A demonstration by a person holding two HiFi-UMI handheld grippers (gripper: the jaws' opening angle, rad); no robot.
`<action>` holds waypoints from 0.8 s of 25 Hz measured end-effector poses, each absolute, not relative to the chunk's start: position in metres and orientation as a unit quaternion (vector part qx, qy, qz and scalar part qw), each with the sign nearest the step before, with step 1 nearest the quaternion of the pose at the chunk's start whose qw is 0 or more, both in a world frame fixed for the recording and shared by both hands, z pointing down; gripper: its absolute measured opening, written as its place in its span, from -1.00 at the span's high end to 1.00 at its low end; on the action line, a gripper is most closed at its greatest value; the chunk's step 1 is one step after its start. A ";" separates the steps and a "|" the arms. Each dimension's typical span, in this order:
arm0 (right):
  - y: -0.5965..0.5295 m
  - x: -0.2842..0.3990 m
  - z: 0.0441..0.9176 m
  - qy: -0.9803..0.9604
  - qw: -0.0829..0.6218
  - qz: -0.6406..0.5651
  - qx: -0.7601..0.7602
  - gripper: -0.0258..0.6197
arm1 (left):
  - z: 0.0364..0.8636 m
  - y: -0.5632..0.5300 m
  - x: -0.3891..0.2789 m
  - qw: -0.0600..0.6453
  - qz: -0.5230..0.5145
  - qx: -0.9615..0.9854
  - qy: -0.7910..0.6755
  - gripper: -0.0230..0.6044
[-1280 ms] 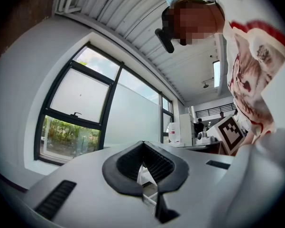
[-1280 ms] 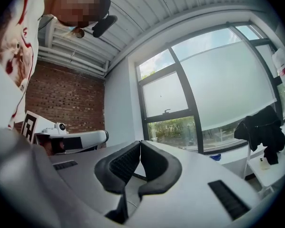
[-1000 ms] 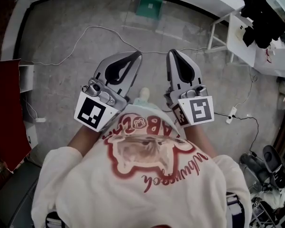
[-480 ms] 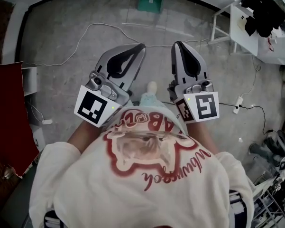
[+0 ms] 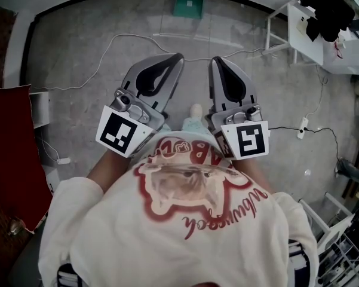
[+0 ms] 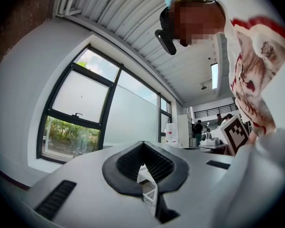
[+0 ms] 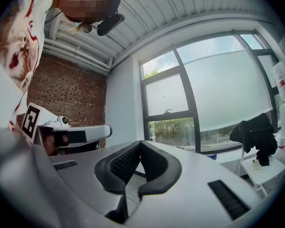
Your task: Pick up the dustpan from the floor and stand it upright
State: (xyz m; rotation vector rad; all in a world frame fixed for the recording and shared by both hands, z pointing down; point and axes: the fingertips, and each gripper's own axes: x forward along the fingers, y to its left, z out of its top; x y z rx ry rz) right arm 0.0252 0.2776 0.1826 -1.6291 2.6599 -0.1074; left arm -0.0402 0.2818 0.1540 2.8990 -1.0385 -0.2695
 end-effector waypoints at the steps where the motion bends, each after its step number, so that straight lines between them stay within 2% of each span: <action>1: 0.277 0.026 0.182 0.852 0.012 -0.034 -0.523 0.84 | 0.154 0.282 -0.039 0.030 -0.089 0.937 -0.335 0.87; 20: 0.266 0.044 0.177 0.859 -0.002 -0.017 -0.511 0.84 | 0.147 0.275 -0.017 0.031 -0.096 0.935 -0.341 0.87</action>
